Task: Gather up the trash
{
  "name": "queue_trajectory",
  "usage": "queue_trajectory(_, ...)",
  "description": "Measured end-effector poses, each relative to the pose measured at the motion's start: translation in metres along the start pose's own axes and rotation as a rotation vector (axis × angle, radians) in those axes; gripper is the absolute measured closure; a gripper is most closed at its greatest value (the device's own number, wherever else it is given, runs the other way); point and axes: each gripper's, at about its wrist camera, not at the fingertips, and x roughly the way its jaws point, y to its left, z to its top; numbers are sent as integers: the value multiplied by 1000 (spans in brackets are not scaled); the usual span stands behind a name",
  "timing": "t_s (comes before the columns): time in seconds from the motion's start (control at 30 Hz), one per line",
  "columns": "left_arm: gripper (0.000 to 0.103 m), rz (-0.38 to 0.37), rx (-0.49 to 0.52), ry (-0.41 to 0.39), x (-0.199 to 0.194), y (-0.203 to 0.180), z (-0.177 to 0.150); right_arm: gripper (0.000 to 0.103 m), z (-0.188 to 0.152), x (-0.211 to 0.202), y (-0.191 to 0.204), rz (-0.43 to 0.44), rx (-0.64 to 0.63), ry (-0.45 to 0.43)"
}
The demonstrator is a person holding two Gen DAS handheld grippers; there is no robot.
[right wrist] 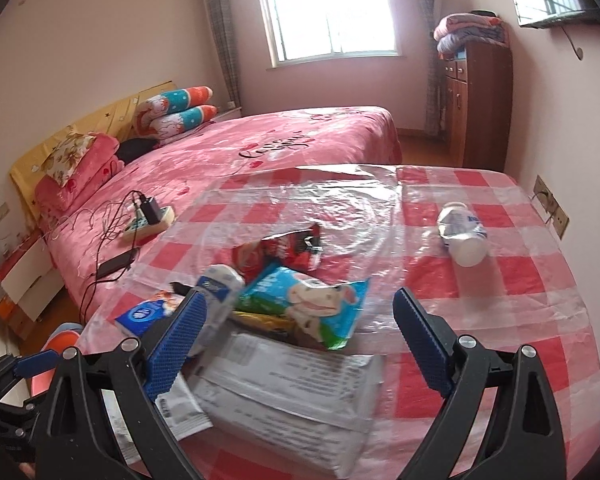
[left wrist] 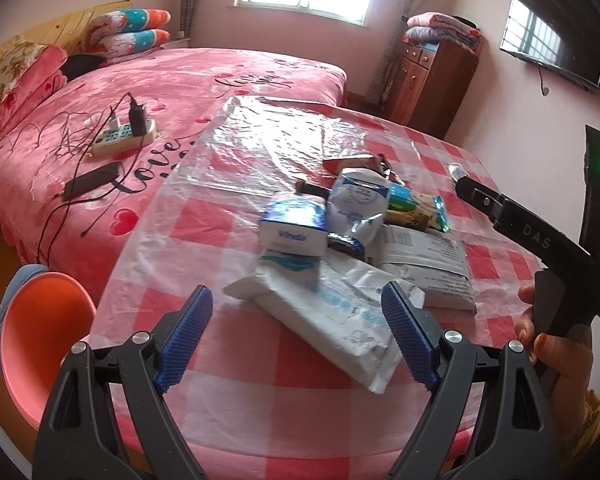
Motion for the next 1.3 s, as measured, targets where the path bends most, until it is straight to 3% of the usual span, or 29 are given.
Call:
queue_trajectory(0.27,16,-22,36,26,12,-28,6,10,3,10,-53,3,100,59)
queue_trajectory(0.47,16,-80,49,50,30,-46,30,10,6,9,-95,-16,190,68)
queue_trajectory(0.67,16,-61,129,70,61,-62,55,10,4,14,-121,20,258,99)
queue_trajectory(1.1,17,-58,275,130,117,-76,82,10,0,30,-104,190,209,184)
queue_trajectory(1.3,32,-65,217,172,132,-64,89,10,-4,36,-90,236,178,216)
